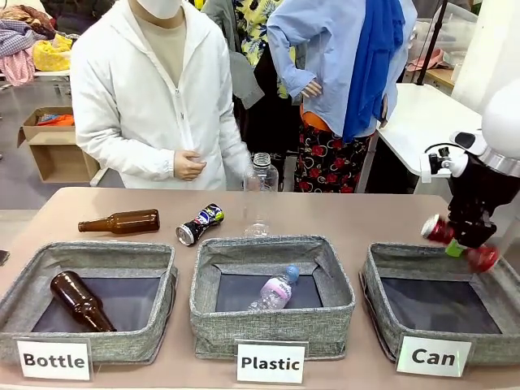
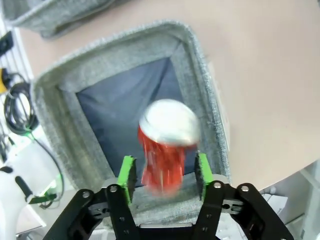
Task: Sort the can waste into the basket.
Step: Pick up the can waste from the table and place it in the right Fabric basket.
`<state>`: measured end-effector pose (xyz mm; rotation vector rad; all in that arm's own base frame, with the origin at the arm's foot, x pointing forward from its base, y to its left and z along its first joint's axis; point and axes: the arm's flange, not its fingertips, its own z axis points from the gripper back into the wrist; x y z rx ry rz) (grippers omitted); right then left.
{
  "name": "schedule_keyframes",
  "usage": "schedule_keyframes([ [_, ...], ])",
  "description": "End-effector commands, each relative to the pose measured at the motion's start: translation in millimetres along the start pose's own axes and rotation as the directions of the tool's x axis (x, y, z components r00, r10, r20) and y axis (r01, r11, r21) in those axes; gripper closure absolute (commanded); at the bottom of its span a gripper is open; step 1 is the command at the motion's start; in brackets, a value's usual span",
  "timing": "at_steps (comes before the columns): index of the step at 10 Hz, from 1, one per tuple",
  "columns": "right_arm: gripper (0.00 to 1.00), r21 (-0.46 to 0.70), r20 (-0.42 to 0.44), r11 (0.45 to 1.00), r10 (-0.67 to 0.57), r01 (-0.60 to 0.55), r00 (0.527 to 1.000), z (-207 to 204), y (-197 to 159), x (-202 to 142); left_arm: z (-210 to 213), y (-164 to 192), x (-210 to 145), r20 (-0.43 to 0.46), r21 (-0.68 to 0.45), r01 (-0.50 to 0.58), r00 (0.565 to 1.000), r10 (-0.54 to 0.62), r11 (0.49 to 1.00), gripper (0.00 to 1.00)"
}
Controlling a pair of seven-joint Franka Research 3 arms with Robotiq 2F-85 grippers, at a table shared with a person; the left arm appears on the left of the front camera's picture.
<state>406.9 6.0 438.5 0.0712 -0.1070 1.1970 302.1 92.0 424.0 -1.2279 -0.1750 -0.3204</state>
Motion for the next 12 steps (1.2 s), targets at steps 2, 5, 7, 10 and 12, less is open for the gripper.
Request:
schedule_keyframes([
  [2, 0.0, 0.017, -0.011, 0.999, 0.028, -0.028, 1.0, 1.5, -7.6, -2.5, 0.9, -1.9, -1.0, -0.001, -0.01, 0.01, 1.0, -0.01, 1.0, 0.0],
  [5, 0.0, 0.058, 0.099, 0.995, -0.091, 0.085, 0.991, 2.8, -9.0, -4.4, 0.9, -1.9, -1.0, -0.001, -0.01, 0.01, 1.0, -0.01, 1.0, 0.0],
  [7, 0.0, 0.304, 0.375, 0.874, -0.475, 0.378, 0.796, 19.7, -5.4, -9.1, 0.9, -1.9, -1.0, -0.001, -0.01, 0.01, 1.0, -0.01, 1.0, 0.0],
  [10, 0.0, 0.681, 0.495, 0.589, -0.808, 0.435, 0.319, 35.1, -10.3, -22.1, 0.9, -1.9, -1.0, -0.001, -0.01, 0.01, 1.0, -0.01, 1.0, 0.0],
  [12, 0.0, 0.866, 0.41, 0.425, -0.905, 0.263, 0.112, 40.7, -23.1, -43.7, 0.9, -1.9, -1.0, -0.001, -0.01, 0.01, 1.0, -0.01, 1.0, 0.0],
])
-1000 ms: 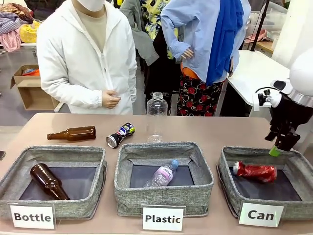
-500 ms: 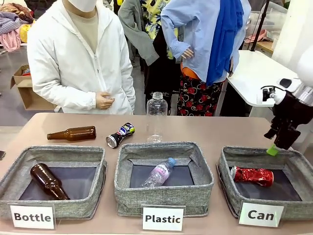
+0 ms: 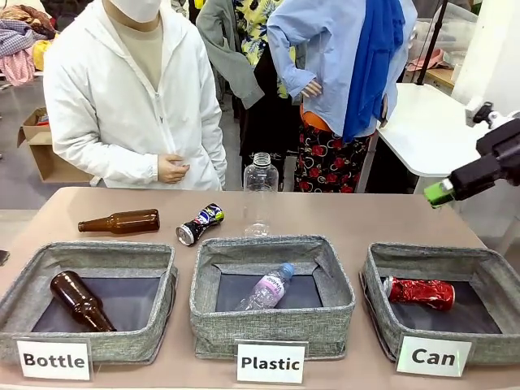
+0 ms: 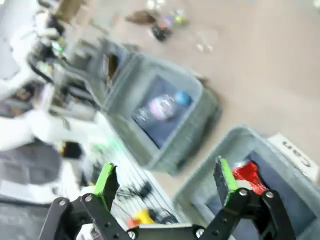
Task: Sort the can waste into the basket.
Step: Pick up the can waste from the table and place it in the right Fabric basket.
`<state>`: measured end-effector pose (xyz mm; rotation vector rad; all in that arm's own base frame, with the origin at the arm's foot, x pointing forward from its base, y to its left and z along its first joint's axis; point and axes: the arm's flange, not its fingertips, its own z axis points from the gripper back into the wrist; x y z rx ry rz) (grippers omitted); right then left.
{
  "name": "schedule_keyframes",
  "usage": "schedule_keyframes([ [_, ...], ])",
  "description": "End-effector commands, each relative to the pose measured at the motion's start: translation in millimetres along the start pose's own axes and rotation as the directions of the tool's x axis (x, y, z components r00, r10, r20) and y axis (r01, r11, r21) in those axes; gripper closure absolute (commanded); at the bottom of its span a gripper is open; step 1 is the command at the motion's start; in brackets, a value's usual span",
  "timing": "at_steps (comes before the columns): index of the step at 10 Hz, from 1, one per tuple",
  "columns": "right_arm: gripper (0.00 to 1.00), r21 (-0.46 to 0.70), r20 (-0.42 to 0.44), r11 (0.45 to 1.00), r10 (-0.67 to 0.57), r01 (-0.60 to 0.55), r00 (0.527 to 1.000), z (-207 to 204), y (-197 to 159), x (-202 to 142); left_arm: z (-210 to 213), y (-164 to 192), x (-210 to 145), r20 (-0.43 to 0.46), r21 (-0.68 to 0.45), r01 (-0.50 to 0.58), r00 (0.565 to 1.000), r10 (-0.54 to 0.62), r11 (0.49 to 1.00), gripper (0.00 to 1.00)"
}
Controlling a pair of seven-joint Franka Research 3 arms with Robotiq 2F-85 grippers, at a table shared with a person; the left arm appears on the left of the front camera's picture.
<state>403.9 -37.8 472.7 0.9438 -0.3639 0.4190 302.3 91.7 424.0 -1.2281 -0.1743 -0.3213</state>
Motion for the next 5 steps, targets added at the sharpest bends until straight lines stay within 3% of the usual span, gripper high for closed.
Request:
schedule_keyframes([
  [1, 0.0, 0.36, 0.399, 0.914, -0.331, 0.186, 0.855, 18.0, -16.9, 4.4, 1.2, -1.9, -1.3, 0.0, -0.01, 0.01, 1.0, -0.01, 1.0, 0.0],
  [2, 0.0, 0.407, 0.412, 0.893, -0.369, 0.194, 0.833, 22.9, -24.9, 4.2, 1.2, -1.9, -1.3, 0.0, -0.01, 0.01, 1.0, -0.01, 1.0, 0.0],
  [3, 0.0, 0.416, 0.404, 0.891, -0.363, 0.185, 0.84, 22.6, -30.6, 6.9, 1.2, -1.9, -1.3, 0.0, -0.01, 0.01, 1.0, -0.01, 1.0, 0.0],
  [4, 0.0, 0.2, 0.201, 0.97, -0.181, 0.141, 0.963, 23.7, -18.1, -1.6, 1.2, -1.9, -1.3, 0.0, -0.01, 0.01, 1.0, -0.01, 1.0, 0.0],
  [5, 0.0, 0.2, 0.201, 0.97, -0.181, 0.141, 0.963, 23.7, -18.1, -1.6, 1.2, -1.9, -1.3, 0.0, -0.01, 0.01, 1.0, -0.01, 1.0, 0.0],
])
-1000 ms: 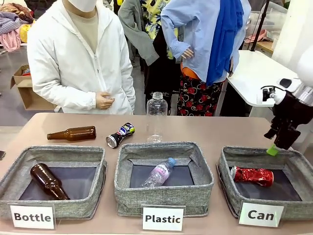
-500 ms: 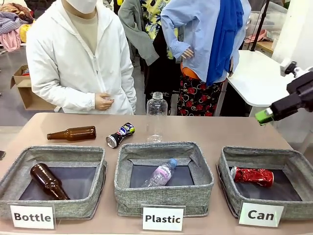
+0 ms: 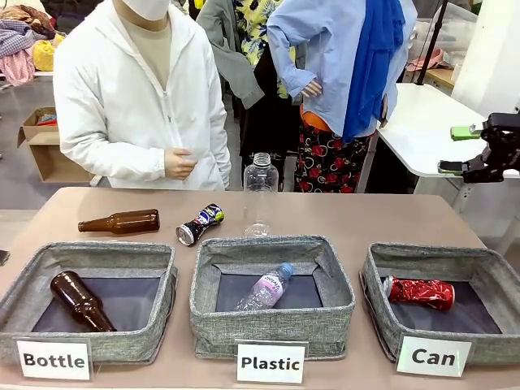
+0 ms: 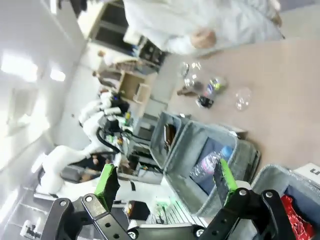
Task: Sort the can waste into the basket.
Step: Pick up the can waste from the table and place it in the right Fabric basket.
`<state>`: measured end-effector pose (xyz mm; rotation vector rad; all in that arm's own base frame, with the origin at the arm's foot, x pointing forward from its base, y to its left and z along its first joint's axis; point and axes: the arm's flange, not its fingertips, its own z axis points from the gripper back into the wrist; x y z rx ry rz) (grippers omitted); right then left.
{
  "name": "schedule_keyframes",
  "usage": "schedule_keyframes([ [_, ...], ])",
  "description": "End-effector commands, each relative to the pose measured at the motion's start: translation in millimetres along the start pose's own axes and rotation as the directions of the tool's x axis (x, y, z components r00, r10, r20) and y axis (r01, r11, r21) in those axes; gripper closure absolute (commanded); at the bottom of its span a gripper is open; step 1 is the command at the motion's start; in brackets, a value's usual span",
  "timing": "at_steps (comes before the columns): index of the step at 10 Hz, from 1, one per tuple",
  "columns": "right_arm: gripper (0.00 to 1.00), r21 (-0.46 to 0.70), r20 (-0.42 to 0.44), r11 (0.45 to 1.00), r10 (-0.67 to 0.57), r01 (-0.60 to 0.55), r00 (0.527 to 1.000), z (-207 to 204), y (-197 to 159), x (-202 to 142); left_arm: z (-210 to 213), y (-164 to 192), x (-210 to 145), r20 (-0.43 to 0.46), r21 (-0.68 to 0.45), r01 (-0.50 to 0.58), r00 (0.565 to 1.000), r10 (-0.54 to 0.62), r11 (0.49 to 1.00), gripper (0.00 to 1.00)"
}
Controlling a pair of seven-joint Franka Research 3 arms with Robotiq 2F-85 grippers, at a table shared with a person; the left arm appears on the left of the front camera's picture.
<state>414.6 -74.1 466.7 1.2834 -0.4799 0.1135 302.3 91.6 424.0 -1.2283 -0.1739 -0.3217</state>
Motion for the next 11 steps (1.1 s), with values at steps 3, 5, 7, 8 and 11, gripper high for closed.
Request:
schedule_keyframes([
  [3, 0.0, -0.061, -0.085, 0.996, 0.059, -0.065, 0.995, -3.7, 8.9, -4.4, 1.3, -1.9, -1.3, 0.0, -0.01, 0.01, 1.0, -0.01, 1.0, 0.0],
  [5, 0.0, -0.061, -0.085, 0.996, 0.059, -0.065, 0.995, -3.7, 8.9, -4.4, 1.3, -1.9, -1.3, 0.0, -0.01, 0.01, 1.0, -0.01, 1.0, 0.0],
  [7, 0.0, -0.061, -0.085, 0.996, 0.059, -0.065, 0.995, -3.7, 8.9, -4.4, 1.3, -1.9, -1.3, 0.0, -0.01, 0.01, 1.0, -0.01, 1.0, 0.0],
  [8, 0.0, -0.061, -0.085, 0.996, 0.059, -0.065, 0.995, -3.7, 8.9, -4.4, 1.3, -1.9, -1.3, 0.0, -0.01, 0.01, 1.0, -0.01, 1.0, 0.0],
  [11, 0.0, -0.061, -0.085, 0.996, 0.059, -0.065, 0.995, -3.7, 8.9, -4.4, 0.0, 0.0, 0.0, 0.0, 0.0, 0.0, 1.0, 0.0, 1.0, 0.0],
])
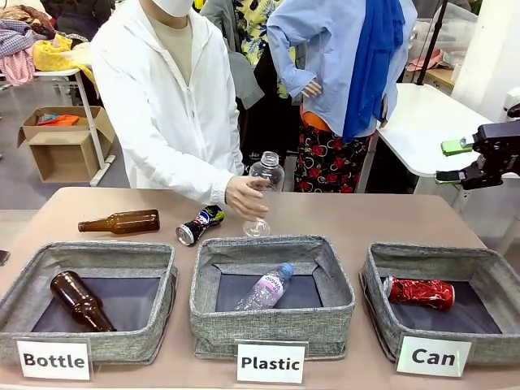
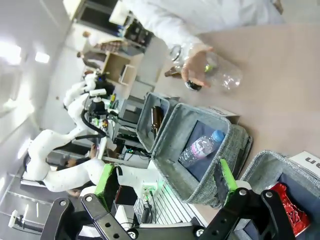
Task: Sort the can waste into the basket.
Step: Pick up the can waste from the table and place it in the right Fabric basket.
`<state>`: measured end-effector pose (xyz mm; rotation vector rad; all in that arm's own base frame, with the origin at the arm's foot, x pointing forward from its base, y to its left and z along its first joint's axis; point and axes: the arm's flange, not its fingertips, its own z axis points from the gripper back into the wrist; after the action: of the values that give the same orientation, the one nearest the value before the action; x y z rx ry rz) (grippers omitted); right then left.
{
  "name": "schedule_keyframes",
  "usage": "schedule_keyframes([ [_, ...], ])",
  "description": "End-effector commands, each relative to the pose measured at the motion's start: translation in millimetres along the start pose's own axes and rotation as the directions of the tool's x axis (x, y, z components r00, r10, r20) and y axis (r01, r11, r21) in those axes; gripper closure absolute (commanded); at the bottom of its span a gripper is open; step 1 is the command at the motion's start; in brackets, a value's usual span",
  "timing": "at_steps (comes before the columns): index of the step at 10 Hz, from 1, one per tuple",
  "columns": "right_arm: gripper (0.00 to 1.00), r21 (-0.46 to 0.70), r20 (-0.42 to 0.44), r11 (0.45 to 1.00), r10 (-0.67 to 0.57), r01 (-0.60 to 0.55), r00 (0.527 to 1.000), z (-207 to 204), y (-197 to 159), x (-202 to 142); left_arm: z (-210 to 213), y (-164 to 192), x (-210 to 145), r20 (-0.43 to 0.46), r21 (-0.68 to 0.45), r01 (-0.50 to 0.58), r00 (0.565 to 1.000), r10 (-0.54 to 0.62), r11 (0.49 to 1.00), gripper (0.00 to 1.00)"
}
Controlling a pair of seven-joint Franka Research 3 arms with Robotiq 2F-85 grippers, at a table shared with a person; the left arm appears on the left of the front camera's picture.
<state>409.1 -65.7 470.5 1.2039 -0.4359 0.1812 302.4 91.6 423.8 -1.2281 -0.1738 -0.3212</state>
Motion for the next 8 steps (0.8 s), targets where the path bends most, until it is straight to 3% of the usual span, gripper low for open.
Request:
schedule_keyframes([
  [1, 0.0, -0.002, -0.001, 1.0, 0.023, -0.023, 1.0, 2.0, 1.0, 0.4, -7.2, -24.5, 8.4, -0.021, 0.11, 0.039, 0.999, -0.037, 0.993, 0.0],
  [4, 0.0, -0.002, -0.001, 1.0, 0.023, -0.023, 1.0, 2.0, 1.0, 0.4, -57.9, -75.9, 91.3, -0.072, 0.442, 0.068, 0.997, -0.04, 0.894, 0.0],
  [5, 0.0, -0.002, -0.001, 1.0, 0.023, -0.023, 1.0, 2.0, 1.0, 0.4, -62.8, -83.0, 111.9, -0.105, 0.482, 0.085, 0.994, -0.039, 0.872, 0.0],
  [6, 0.0, -0.002, -0.001, 1.0, 0.023, -0.023, 1.0, 2.0, 1.0, 0.4, -33.7, -82.7, 109.0, -0.098, 0.414, 0.072, 0.995, -0.035, 0.907, 0.0],
  [7, 0.0, -0.002, -0.001, 1.0, 0.023, -0.023, 1.0, 2.0, 1.0, 0.4, 0.9, -77.0, 85.9, -0.007, 0.391, 0.01, 1.0, -0.008, 0.92, 0.0],
  [8, 0.0, -0.002, -0.001, 1.0, 0.023, -0.023, 1.0, 2.0, 1.0, 0.4, 40.4, -69.5, 29.8, 0.122, 0.35, -0.039, 0.992, -0.004, 0.936, 0.0],
])
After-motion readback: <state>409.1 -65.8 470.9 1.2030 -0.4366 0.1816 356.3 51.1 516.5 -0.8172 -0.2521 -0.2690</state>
